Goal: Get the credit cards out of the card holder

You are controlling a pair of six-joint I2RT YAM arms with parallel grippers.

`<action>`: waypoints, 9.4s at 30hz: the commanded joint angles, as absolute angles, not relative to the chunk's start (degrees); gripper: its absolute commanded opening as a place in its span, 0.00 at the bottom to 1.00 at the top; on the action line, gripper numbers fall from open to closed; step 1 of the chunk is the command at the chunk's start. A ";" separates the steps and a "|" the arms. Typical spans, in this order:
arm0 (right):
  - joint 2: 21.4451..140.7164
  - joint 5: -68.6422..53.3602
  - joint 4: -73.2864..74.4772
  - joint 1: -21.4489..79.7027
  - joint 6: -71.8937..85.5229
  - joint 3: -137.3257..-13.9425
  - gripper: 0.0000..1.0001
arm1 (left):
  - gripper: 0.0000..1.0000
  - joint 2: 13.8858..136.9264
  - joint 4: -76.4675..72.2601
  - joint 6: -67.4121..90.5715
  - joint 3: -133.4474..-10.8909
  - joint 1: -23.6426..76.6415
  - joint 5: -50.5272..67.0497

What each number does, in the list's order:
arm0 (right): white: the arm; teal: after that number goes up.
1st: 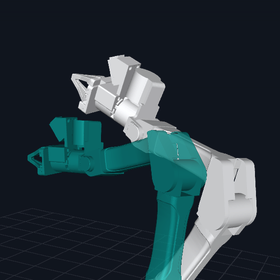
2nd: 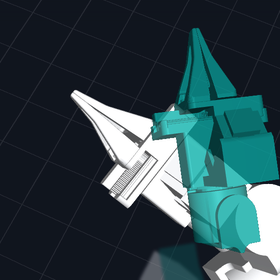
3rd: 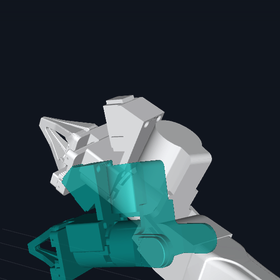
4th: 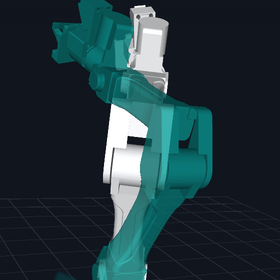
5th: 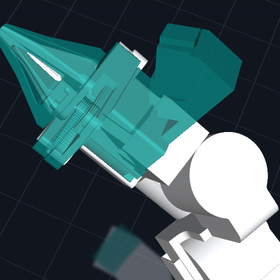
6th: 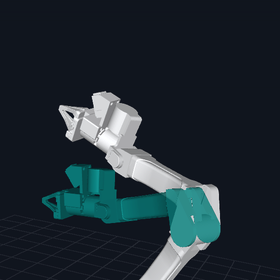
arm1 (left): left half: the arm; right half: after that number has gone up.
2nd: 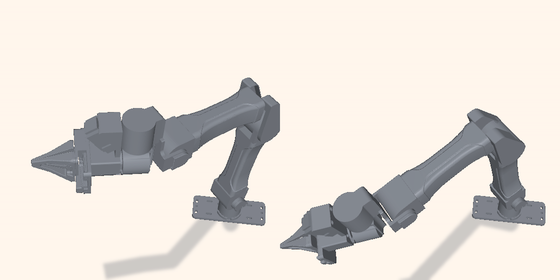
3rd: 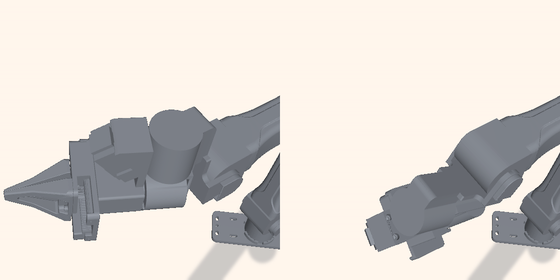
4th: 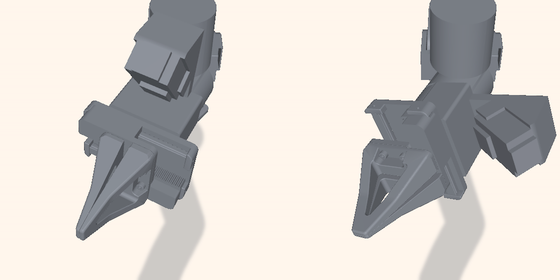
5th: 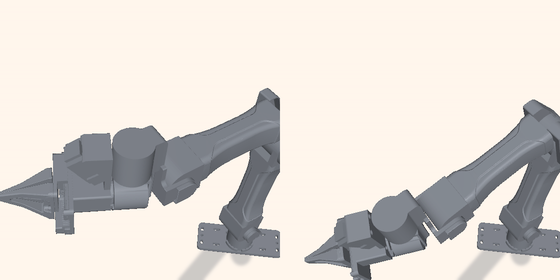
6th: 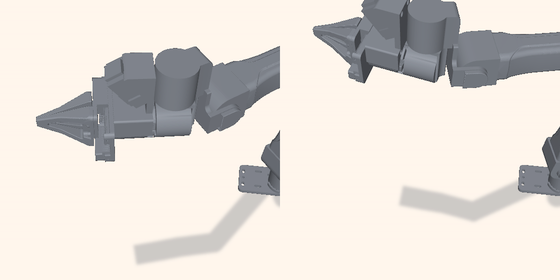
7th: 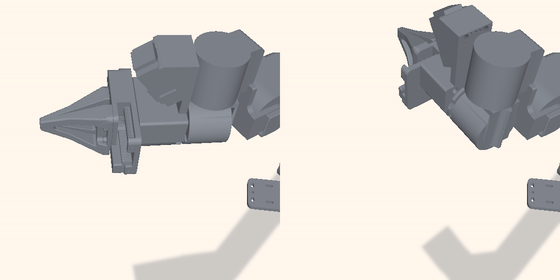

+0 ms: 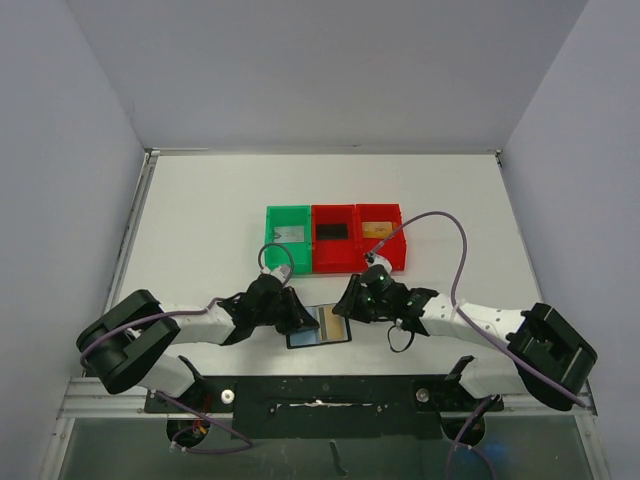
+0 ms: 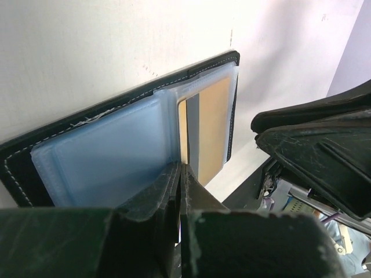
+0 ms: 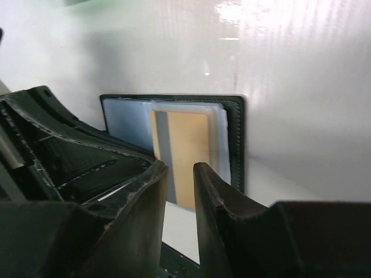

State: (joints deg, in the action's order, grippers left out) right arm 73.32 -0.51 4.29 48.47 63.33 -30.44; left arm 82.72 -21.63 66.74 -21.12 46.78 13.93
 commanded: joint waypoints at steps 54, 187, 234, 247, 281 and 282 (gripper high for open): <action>82.05 -5.62 1.01 48.95 63.37 -36.07 0.22 | 0.32 74.37 -14.20 63.06 -22.36 45.87 10.26; 89.06 -2.89 2.35 53.19 64.40 -34.36 0.25 | 0.00 68.04 -18.17 68.91 -14.69 44.65 9.74; 73.39 -5.31 -5.70 46.86 61.37 -29.79 0.49 | 0.00 57.48 -7.30 61.06 -20.90 43.77 9.67; 60.66 -9.41 -25.05 40.89 64.86 -14.97 0.64 | 0.00 51.29 -24.87 69.65 -11.88 43.59 12.14; 60.36 -32.03 -51.74 37.33 69.60 -13.64 0.39 | 0.00 59.04 -45.68 72.13 -16.52 43.59 25.14; 60.83 -32.74 -52.60 37.32 69.81 -13.63 0.37 | 0.00 58.87 -45.77 72.08 -16.52 43.59 25.14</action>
State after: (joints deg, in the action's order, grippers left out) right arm 59.57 -28.29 -43.88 37.80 68.69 -11.00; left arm 59.29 -40.97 72.86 -14.00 43.77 23.79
